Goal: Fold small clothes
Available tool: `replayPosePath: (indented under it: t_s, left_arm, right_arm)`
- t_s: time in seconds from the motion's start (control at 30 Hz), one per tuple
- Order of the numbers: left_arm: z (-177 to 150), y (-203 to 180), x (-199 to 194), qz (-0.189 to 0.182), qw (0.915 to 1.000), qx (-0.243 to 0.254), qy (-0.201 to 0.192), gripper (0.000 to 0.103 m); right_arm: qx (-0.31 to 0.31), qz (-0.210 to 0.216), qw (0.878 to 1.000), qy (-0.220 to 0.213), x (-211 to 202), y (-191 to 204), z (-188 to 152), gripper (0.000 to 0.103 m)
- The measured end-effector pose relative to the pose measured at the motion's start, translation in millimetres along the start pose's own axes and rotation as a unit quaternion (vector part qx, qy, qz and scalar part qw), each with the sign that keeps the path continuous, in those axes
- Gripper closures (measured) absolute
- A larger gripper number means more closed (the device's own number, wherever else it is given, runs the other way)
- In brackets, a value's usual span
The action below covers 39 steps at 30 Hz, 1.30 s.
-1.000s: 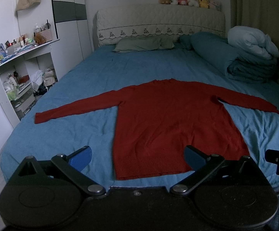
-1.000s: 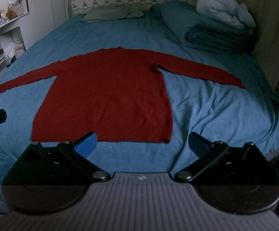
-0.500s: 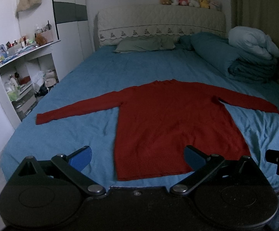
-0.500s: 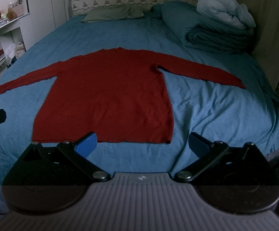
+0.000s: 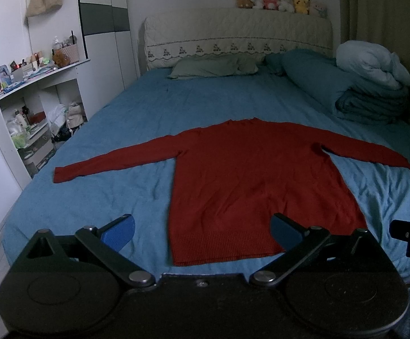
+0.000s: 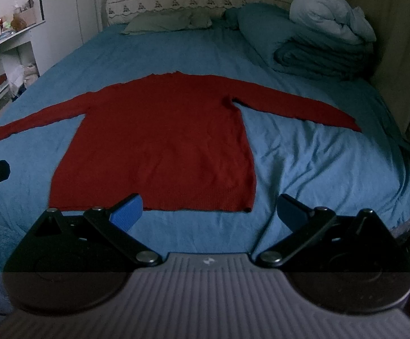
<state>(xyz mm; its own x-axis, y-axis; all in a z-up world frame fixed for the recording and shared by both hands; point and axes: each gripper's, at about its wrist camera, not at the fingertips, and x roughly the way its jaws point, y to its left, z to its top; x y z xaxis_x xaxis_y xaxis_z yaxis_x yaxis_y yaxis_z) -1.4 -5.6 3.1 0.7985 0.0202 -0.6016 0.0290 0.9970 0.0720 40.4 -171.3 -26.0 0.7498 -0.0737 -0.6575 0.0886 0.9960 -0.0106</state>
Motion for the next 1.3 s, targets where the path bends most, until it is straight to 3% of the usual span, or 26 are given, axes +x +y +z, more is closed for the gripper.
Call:
replayPosePath:
  t_s: [0.37, 0.57, 0.8, 1.0, 1.07, 1.3]
  left_arm:
    - [3, 3, -2, -0.001, 1.0000, -0.006, 0.000, 0.000]
    - [34, -7, 18, -0.011, 0.9999, -0.004, -0.005, 0.000]
    - [108, -54, 108, -0.042, 0.9988, 0.020, -0.017, 0.000]
    - [165, -117, 232, -0.092, 0.9955, 0.021, -0.011, 0.000]
    - [178, -141, 272, -0.108, 0.9938, 0.023, 0.008, 0.000]
    - [203, -193, 353, -0.115, 0.9896, 0.040, 0.075, 0.000]
  right_arm:
    - [0.001, 0.001, 1.000, -0.003, -1, 0, 1, 0.000]
    - [0.029, -0.001, 1.000, -0.009, 11, -22, 23, 0.000]
    - [0.095, -0.051, 0.994, -0.029, 80, -83, 81, 0.000]
    - [0.187, -0.106, 0.975, -0.061, 181, -160, 120, 0.000]
    - [0.212, -0.123, 0.967, -0.063, 214, -187, 127, 0.000]
    - [0.258, -0.190, 0.946, -0.047, 297, -265, 139, 0.000]
